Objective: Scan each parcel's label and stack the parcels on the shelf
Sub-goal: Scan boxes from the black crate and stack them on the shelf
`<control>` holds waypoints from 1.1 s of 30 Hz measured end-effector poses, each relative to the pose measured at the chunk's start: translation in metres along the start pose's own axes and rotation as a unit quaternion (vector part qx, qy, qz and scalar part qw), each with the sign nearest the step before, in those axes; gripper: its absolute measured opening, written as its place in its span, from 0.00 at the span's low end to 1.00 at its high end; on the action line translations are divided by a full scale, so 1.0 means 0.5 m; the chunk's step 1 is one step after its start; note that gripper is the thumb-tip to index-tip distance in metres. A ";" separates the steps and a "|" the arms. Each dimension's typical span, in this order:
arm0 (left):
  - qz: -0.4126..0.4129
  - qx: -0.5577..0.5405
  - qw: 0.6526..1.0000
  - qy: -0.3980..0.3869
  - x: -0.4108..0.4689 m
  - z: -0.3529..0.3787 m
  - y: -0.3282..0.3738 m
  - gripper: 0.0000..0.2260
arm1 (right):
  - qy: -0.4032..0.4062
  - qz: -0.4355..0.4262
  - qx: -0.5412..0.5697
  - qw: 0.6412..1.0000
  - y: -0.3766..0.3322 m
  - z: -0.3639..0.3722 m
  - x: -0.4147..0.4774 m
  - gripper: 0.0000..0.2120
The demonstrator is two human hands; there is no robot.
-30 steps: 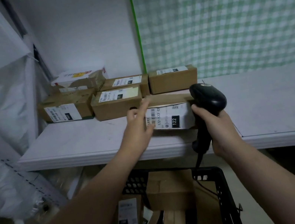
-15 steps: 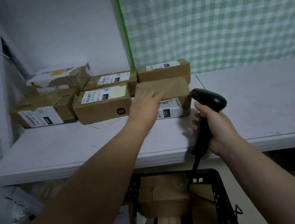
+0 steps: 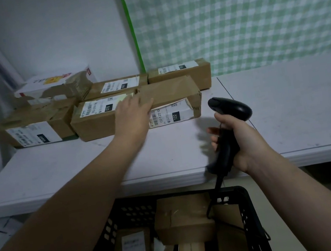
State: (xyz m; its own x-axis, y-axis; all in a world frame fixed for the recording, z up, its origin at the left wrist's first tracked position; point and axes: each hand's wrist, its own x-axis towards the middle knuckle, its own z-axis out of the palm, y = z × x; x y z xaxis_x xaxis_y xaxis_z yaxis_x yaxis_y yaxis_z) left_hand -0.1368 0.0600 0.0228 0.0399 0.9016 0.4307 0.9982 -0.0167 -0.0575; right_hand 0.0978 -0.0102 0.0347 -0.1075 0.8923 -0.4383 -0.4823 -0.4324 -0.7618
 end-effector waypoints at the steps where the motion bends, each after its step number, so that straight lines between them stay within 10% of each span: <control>1: -0.038 0.003 0.999 -0.014 -0.019 -0.006 -0.009 0.20 | -0.018 0.013 -0.003 1.000 0.000 -0.002 -0.001 0.12; 6: -0.160 -0.055 0.976 -0.141 -0.102 0.004 -0.051 0.31 | -0.117 0.041 -0.037 0.992 0.017 0.003 -0.005 0.07; 15: -0.154 -0.076 0.978 -0.121 -0.093 0.018 -0.104 0.34 | -0.114 0.030 -0.041 0.992 0.028 0.016 0.001 0.11; 22: 0.081 0.022 0.996 -0.036 -0.032 0.016 0.015 0.30 | -0.075 0.025 -0.064 0.995 0.024 0.024 0.021 0.04; 33: 0.041 0.018 0.999 0.004 -0.014 0.008 0.014 0.20 | -0.109 -0.005 -0.215 0.970 0.024 0.004 0.005 0.08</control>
State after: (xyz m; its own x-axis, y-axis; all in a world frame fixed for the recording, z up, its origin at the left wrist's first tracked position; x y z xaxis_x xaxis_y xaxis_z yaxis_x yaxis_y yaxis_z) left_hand -0.1301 0.0556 0.0157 0.1226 0.8940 0.4310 0.9892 -0.0748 -0.1261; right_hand 0.0899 -0.0130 0.0255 -0.3081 0.8829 -0.3544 -0.0813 -0.3955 -0.9148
